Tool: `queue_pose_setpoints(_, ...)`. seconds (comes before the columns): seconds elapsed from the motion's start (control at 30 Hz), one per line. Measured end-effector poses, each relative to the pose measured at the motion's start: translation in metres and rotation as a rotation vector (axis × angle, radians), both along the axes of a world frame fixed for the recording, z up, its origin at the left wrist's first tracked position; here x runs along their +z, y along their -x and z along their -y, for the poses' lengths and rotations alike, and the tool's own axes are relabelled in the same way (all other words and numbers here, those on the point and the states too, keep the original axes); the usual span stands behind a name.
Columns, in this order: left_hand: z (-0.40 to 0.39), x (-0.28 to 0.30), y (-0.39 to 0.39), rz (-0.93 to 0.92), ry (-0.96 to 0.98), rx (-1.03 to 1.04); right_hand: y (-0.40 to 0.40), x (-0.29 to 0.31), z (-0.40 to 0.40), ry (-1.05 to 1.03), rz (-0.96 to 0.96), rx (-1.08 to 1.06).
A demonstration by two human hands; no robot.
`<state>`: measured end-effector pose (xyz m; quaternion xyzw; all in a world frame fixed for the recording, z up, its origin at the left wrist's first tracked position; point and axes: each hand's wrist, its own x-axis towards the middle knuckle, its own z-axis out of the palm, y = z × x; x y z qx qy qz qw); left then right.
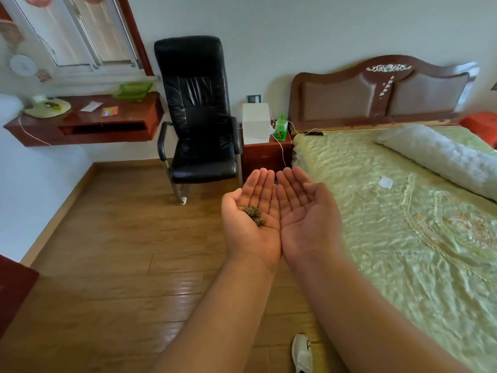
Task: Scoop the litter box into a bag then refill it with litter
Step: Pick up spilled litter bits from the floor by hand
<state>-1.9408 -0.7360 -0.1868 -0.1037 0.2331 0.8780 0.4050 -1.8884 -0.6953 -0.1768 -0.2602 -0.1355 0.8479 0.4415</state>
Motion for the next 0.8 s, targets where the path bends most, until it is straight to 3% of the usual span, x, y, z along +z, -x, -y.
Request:
queue_pose_setpoints(0.23, -0.050, -0.008, 0.052, -0.024, 0.038, 0.062, 0.053, -0.009, -0.051, 0.019, 0.016, 0.082)
queue_pose_setpoints(0.8, -0.257, 0.020, 0.138, -0.055, -0.012, 0.152, 0.148, 0.015, -0.266, -0.032, -0.019, 0.165)
